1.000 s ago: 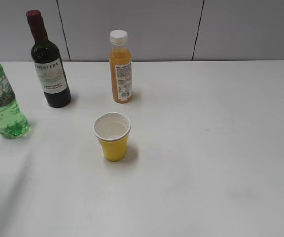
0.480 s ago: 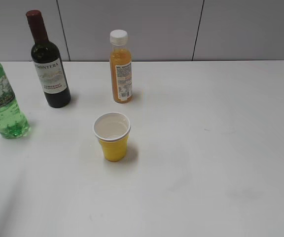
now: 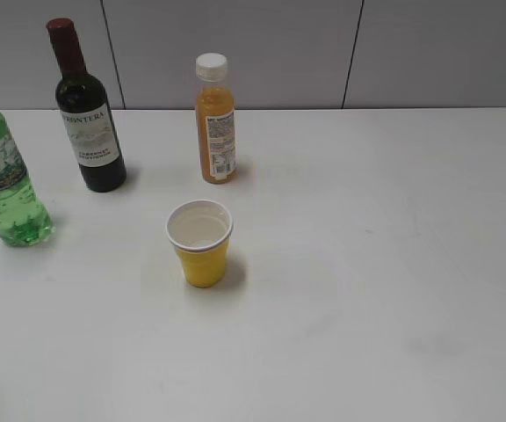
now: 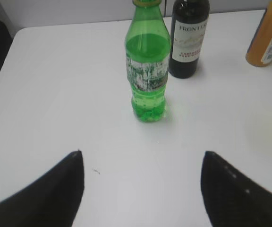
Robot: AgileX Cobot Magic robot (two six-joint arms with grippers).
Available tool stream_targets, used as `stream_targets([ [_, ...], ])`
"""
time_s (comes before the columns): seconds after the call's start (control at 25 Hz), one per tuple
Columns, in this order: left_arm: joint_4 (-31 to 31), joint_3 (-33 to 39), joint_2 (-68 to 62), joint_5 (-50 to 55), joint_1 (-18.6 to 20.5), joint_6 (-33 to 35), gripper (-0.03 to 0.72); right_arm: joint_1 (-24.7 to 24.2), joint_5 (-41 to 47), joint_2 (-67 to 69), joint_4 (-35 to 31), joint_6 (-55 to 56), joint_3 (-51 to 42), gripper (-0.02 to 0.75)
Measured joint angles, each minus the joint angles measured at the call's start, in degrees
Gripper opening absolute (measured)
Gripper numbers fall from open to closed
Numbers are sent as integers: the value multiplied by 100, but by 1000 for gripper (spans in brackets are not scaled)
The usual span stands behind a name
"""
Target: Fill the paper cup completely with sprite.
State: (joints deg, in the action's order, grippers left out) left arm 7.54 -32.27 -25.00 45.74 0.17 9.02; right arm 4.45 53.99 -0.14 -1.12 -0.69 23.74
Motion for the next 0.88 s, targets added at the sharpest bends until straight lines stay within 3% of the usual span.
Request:
stream_targets([
  [0.28,-394,0,1058,1341,0,-219,590,0,0,0,0,0,0,585],
  [0.64,-411,7,2441,2049,0,-216,590,0,0,0,0,0,0,585],
  [0.88,-412,32,2528,2414,0,-170,590,0,-5,0,-1,0,0,585],
])
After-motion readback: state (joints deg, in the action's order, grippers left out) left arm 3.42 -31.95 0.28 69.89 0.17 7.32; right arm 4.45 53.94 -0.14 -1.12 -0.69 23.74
